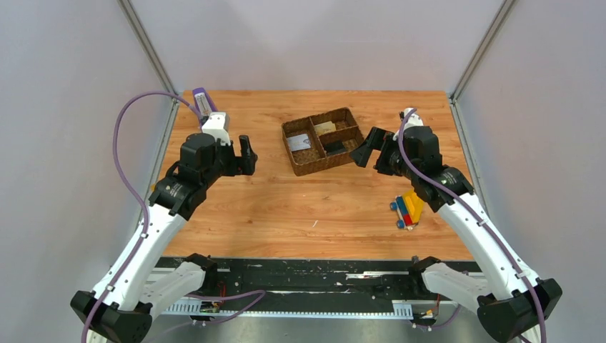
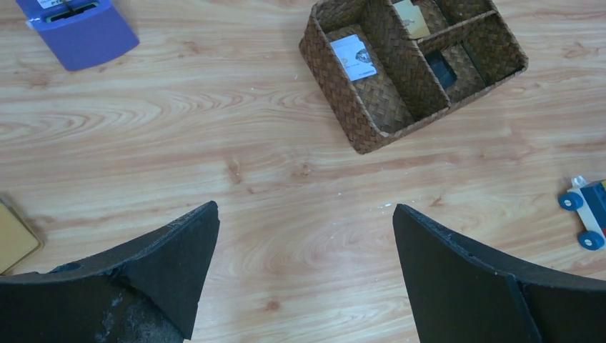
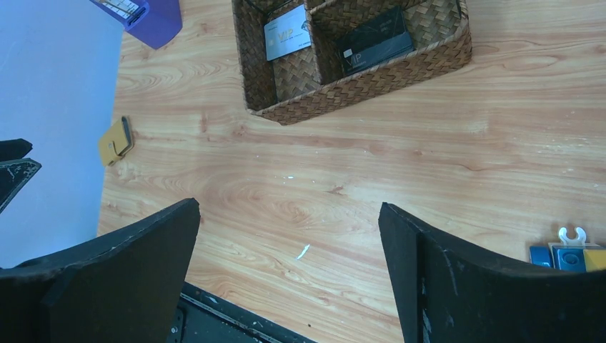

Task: Take the credit cards out of the card holder
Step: Move the card holder to the center of the board.

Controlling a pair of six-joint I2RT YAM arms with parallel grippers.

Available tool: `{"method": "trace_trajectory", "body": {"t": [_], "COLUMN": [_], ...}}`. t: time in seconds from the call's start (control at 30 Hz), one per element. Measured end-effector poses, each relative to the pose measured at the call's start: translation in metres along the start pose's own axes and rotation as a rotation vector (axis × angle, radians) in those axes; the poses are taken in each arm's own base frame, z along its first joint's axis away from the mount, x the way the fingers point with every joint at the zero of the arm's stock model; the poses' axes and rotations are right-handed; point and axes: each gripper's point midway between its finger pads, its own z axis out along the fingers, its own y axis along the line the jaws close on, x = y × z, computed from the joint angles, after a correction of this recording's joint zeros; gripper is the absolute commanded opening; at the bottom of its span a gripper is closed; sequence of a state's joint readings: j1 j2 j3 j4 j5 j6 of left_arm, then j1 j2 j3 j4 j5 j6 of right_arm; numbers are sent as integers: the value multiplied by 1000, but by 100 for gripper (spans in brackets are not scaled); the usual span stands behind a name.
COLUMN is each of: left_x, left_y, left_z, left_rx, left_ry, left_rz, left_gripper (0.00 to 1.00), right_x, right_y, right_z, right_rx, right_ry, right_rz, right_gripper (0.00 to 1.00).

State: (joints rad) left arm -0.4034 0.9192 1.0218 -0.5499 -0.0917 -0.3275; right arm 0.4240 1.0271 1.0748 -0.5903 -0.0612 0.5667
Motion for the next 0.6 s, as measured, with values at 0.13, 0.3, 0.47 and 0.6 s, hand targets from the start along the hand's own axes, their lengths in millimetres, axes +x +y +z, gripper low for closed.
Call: {"method": "trace_trajectory", "body": {"t": [0.13, 0.3, 0.47, 0.6], "left_x": [-2, -4, -6, -2], "left_y": [3, 10, 40, 87], "left_z": [-2, -1, -2, -3], "left_rx": [-15, -57, -237, -470], "left_ry": [-11, -23, -53, -58], "left_rz": [0, -6, -65, -160], "left_gripper": [100, 100, 100, 94], "right_x": [-1, -3, -6, -10], "right_y": [1, 3, 9, 17], "right_z": [-2, -6, -16, -28], "right_rx": [-3, -14, -44, -92], "right_ry": [-5, -17, -34, -60], "right_rz": [0, -1, -4, -22], "right_gripper": [100, 100, 100, 100]}}
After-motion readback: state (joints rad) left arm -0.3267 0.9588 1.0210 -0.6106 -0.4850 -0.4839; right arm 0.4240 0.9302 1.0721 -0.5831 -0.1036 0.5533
